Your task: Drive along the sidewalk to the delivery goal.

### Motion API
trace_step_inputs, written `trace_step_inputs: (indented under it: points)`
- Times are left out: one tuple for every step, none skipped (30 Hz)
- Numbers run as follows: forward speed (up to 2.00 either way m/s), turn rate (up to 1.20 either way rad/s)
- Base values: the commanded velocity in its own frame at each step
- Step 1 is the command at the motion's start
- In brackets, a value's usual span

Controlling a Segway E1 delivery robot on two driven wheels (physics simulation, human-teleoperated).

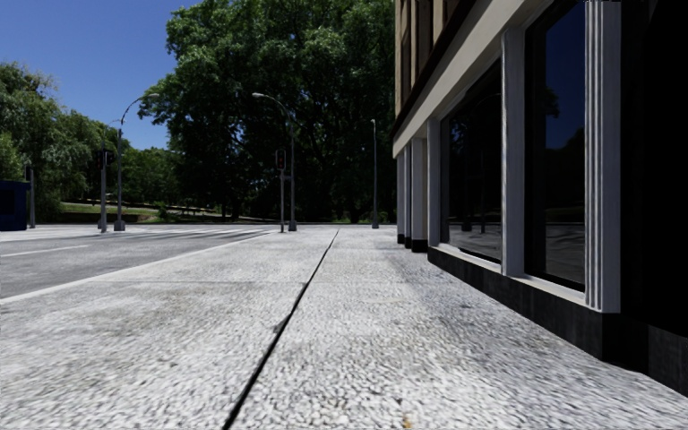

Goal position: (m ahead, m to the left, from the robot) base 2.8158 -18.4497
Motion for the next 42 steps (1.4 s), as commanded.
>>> trace_step_inputs:
  points:
    - [2.00, 0.00]
    - [2.00, 0.00]
    - [2.00, 0.00]
    - [2.00, 0.00]
    - [2.00, 0.00]
    - [2.00, 0.00]
    - [2.00, 0.00]
    - [2.00, 0.00]
    - [2.00, 0.00]
    - [2.00, 0.00]
    - [2.00, 0.00]
    - [2.00, 0.00]
    - [2.00, 0.00]
    - [2.00, 0.00]
    - [2.00, 0.00]
    - [2.00, 0.00]
    - [2.00, 0.00]
    - [2.00, 0.00]
    - [2.00, 0.00]
    - [2.00, 0.00]
    - [2.00, 0.00]
    - [2.00, 0.00]
    - [2.00, 0.00]
    - [2.00, 0.00]
    - [2.00, 0.00]
    - [2.00, 0.00]
    - [2.00, 0.00]
    - [2.00, 0.00]
    - [2.00, 0.00]
    - [2.00, 0.00]
    - [2.00, 0.00]
    - [2.00, 0.00]
    - [2.00, 0.00]
    - [2.00, 0.00]
    - [2.00, 0.00]
    - [2.00, 0.00]
    - [2.00, 0.00]
    - [2.00, 0.00]
    - [2.00, 0.00]
    - [2.00, 0.00]
    - [2.00, 0.00]
    - [2.00, 0.00]
